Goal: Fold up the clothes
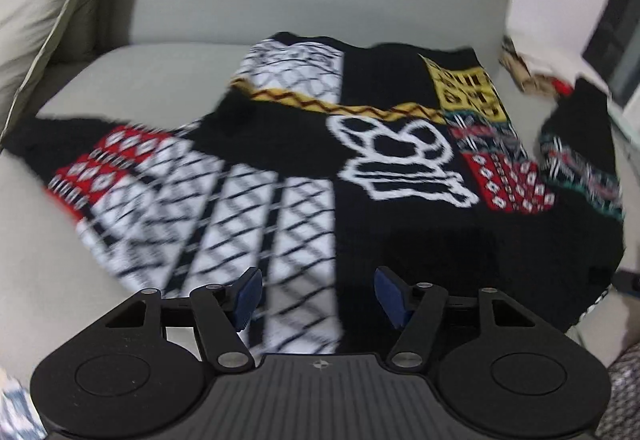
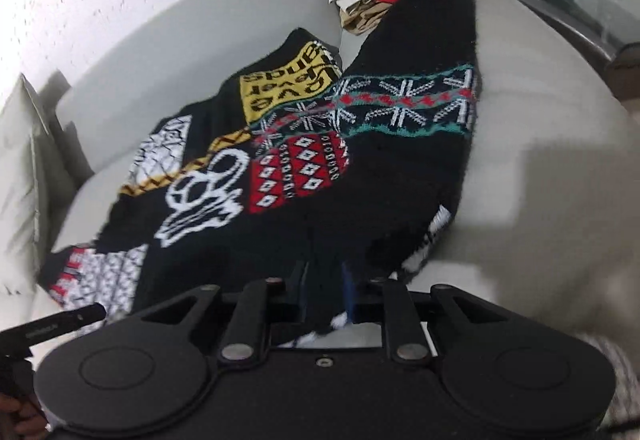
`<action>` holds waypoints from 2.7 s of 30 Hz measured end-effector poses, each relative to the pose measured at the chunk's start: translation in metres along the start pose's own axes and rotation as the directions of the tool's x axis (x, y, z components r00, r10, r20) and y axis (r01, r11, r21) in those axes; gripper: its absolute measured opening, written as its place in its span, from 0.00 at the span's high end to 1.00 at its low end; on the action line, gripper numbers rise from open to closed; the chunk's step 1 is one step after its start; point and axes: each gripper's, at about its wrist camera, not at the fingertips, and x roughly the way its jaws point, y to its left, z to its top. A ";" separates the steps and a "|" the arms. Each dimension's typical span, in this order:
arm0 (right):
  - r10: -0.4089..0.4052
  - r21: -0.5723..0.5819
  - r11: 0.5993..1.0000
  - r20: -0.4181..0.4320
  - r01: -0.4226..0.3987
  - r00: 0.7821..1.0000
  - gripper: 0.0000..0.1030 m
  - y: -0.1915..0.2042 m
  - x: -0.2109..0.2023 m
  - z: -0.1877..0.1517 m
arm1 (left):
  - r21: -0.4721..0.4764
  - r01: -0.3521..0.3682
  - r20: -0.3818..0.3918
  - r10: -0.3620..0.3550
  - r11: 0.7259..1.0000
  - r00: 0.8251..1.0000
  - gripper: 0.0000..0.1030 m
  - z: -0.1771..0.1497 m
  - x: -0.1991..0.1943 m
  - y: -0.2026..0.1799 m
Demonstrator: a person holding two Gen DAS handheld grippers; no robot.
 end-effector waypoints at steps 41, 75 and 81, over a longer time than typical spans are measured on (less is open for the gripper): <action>0.133 0.610 0.719 0.351 -0.334 0.927 0.66 -0.207 0.109 0.162 | 0.128 0.118 -0.020 -0.116 0.985 0.993 0.27 0.022 0.005 -0.105; 0.009 0.236 0.969 0.248 -0.070 0.969 0.39 -0.049 -0.034 0.046 | 0.064 -0.069 0.044 0.067 0.996 0.997 0.34 0.002 -0.034 -0.002; -0.054 0.089 0.995 0.108 0.044 0.993 0.93 -0.006 0.057 0.036 | 0.004 -0.142 0.018 0.142 0.990 0.990 0.53 0.010 0.010 0.029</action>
